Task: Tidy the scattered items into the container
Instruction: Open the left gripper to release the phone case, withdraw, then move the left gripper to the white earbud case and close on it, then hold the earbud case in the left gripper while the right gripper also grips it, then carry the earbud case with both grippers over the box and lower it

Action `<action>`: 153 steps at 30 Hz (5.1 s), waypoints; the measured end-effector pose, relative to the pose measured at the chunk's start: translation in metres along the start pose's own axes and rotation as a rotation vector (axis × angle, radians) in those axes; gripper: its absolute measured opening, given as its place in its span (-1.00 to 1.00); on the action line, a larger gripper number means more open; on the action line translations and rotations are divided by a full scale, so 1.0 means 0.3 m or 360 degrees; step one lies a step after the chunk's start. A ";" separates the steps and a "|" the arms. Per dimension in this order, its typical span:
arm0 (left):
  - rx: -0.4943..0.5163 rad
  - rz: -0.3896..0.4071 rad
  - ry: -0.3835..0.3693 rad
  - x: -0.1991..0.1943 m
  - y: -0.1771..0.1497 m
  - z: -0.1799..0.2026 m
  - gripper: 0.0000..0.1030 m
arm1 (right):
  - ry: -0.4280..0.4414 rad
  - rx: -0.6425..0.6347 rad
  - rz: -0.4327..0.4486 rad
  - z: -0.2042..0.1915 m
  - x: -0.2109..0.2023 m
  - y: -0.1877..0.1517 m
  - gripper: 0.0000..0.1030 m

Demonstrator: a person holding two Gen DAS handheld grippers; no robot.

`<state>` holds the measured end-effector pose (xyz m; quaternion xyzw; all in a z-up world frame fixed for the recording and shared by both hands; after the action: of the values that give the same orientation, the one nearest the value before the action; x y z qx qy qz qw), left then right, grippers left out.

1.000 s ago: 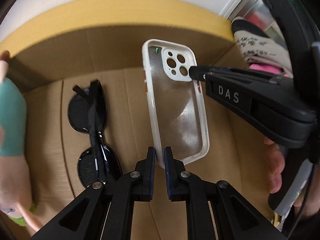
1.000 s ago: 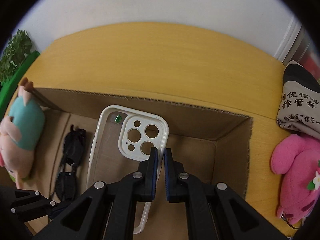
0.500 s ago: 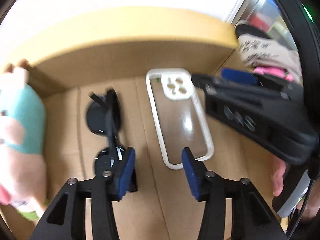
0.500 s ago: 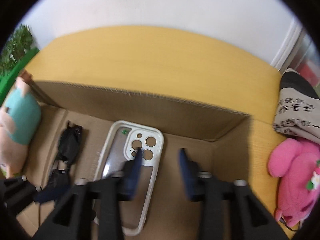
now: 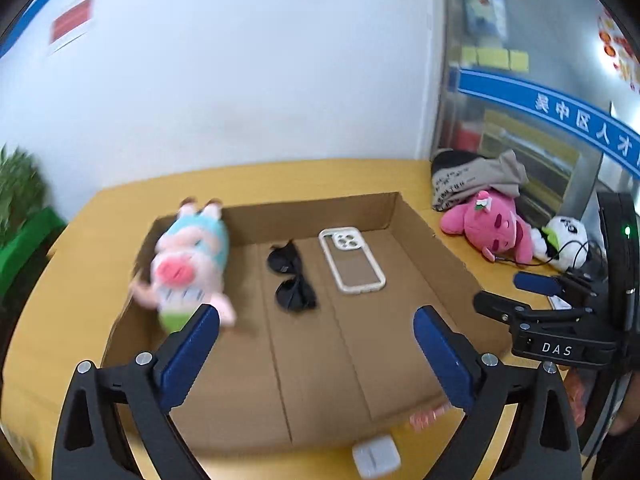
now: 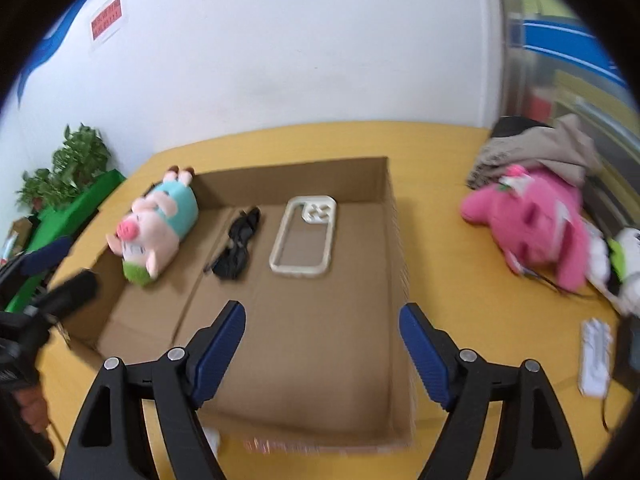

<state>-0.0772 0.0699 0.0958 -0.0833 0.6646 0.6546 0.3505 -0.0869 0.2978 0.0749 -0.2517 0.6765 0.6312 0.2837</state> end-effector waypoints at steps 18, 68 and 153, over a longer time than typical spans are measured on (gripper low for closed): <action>-0.0044 0.0039 0.0074 -0.157 -0.197 0.021 0.94 | -0.0023 -0.0122 0.0007 -0.080 -0.173 -0.184 0.54; -0.0079 -0.0487 -0.0160 0.169 -0.444 0.173 0.69 | -0.0001 -0.0015 -0.0083 -0.006 -0.144 -0.289 0.54; 0.0458 -0.0065 0.0065 -0.131 0.038 -0.244 -0.08 | 0.0989 -0.0571 -0.0039 -0.701 -0.129 0.195 -0.60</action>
<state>-0.0807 -0.0103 0.1202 -0.0591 0.7569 0.5433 0.3585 -0.1140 0.0920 0.1525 -0.4856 0.6058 0.6298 0.0234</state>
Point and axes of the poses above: each gripper's, at about its wrist camera, not at the fingertips, and x roughly the way its jaws point, z to its right, y to its top, the point moved 2 cm from there along x, roughly the way its jaws point, and after that the axes turned 4 degrees about -y, right-handed, at the moved point
